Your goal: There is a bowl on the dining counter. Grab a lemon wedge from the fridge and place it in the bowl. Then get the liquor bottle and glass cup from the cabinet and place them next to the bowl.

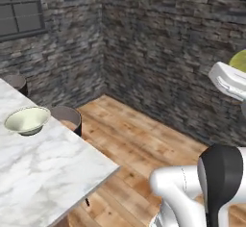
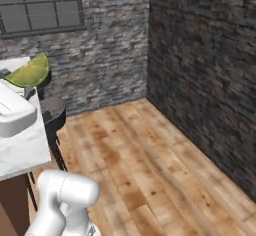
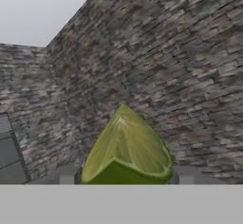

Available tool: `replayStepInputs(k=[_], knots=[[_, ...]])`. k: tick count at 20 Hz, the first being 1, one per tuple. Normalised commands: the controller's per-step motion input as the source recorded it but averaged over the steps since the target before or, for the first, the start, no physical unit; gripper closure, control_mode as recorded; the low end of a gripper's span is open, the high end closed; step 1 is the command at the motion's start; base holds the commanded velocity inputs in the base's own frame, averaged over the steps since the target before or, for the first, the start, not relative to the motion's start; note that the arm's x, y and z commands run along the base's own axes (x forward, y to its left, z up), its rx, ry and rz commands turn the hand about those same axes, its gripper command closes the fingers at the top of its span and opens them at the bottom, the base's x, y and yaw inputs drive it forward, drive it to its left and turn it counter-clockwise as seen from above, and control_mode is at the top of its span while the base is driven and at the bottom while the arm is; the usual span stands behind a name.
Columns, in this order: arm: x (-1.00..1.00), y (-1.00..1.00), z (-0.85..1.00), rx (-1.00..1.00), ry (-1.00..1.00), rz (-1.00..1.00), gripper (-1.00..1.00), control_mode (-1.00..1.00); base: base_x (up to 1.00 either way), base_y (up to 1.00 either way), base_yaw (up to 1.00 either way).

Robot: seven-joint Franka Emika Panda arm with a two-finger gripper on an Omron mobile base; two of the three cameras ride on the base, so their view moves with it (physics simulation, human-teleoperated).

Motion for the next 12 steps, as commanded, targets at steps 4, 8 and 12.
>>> replayStepInputs(k=[4,8,12], knots=[[0.0,0.0,0.0,0.0,0.0,0.0,1.0,1.0,0.6,-0.78,0.38],[0.0,0.0,0.0,0.0,0.0,0.0,1.0,1.0,0.57,-0.71,0.42],[0.0,0.0,0.0,0.0,0.0,0.0,1.0,1.0,0.55,-0.49,0.55]])
